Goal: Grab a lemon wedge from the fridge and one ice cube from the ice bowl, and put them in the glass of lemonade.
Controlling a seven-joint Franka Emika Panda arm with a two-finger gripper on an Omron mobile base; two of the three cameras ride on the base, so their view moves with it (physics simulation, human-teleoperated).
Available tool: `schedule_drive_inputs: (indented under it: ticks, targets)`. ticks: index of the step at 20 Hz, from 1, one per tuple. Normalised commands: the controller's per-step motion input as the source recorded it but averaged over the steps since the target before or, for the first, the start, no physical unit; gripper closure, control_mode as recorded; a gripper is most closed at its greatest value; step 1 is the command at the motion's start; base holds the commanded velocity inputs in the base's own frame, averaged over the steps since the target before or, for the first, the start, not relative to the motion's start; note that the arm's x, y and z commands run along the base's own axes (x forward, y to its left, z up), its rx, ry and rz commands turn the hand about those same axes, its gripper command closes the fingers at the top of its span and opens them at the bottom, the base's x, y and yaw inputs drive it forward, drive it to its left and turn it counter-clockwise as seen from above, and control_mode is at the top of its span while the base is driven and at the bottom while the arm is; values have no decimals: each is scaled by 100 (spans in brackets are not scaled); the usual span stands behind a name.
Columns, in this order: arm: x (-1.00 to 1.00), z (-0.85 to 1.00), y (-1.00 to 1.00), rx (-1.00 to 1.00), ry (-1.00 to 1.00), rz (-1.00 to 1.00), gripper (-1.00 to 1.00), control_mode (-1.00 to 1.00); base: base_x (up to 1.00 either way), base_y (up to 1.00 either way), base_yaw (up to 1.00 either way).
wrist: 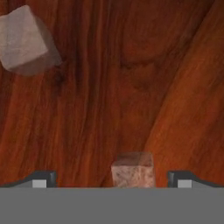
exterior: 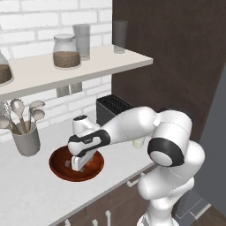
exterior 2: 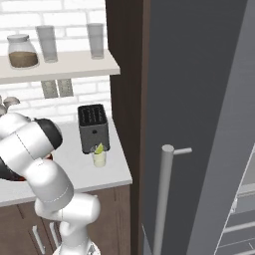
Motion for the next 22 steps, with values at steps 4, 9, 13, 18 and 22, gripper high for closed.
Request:
schedule_drive_inputs:
  ticks: [4,9,13,18,22]
  targets:
    - [0,0,0,0,0,0,-100,-100,0,0,0]
    - [6,0,-2,0,0,0,-100,-100,0,0,0]
    - [0,0,18,0,-2,0,-100,-100,0,0,0]
    - [0,0,8,0,0,0,-100,-100,0,0,0]
    - [0,-1,0,0,-1,0,-100,-100,0,0,0]
